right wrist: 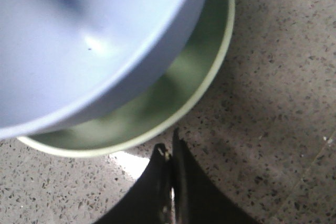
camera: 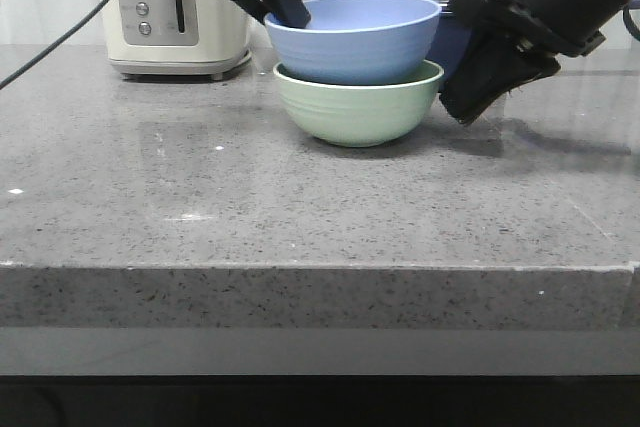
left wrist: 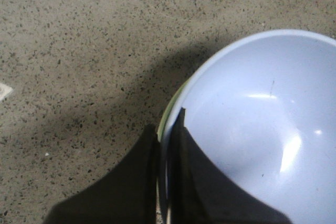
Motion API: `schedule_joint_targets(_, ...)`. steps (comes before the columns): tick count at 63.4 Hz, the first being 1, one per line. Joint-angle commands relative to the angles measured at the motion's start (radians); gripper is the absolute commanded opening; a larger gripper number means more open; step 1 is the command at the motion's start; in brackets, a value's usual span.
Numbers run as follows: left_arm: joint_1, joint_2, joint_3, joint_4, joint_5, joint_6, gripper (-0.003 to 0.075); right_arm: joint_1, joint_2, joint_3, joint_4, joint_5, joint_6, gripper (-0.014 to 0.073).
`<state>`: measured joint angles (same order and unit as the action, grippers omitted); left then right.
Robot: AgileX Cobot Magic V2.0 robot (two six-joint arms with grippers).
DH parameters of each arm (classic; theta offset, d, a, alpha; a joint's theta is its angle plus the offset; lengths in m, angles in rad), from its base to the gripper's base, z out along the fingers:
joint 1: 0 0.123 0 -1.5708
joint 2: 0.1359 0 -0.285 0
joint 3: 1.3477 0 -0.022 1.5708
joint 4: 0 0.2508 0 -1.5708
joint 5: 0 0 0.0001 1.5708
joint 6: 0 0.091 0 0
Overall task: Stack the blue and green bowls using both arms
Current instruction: 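Lift the blue bowl and lower it into the green bowl, then open the left gripper and withdraw both grippers upward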
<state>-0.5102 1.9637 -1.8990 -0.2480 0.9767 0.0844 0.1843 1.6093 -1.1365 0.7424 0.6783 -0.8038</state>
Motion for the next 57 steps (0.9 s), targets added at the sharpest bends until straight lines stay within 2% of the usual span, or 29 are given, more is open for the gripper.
schedule_joint_targets(1, -0.008, -0.049, -0.036, -0.031, -0.060, 0.001, 0.0029, -0.001, -0.038, -0.023, 0.037, -0.018, -0.014, -0.0063)
schedule_joint_targets(13, -0.008, -0.049, -0.036, -0.033, -0.060, 0.001, 0.0240, -0.001, -0.038, -0.023, 0.037, -0.018, -0.014, -0.0063)
schedule_joint_targets(21, -0.008, -0.049, -0.036, -0.033, -0.060, 0.001, 0.0307, -0.001, -0.038, -0.023, 0.037, -0.018, -0.014, -0.0063)
schedule_joint_targets(32, -0.006, -0.092, -0.036, -0.020, -0.048, 0.001, 0.0316, -0.001, -0.038, -0.023, 0.037, -0.018, -0.014, -0.0063)
schedule_joint_targets(43, -0.006, -0.198, -0.016, 0.067, -0.007, -0.001, 0.0316, -0.001, -0.038, -0.023, 0.037, -0.018, -0.014, -0.0063)
schedule_joint_targets(49, -0.006, -0.284, 0.047, 0.110, -0.027, -0.001, 0.0316, -0.001, -0.038, -0.023, 0.037, -0.018, -0.014, -0.0063)
schedule_joint_targets(57, -0.006, -0.419, 0.212, 0.127, -0.086, -0.008, 0.0316, -0.001, -0.038, -0.023, 0.037, -0.018, -0.014, -0.0063)
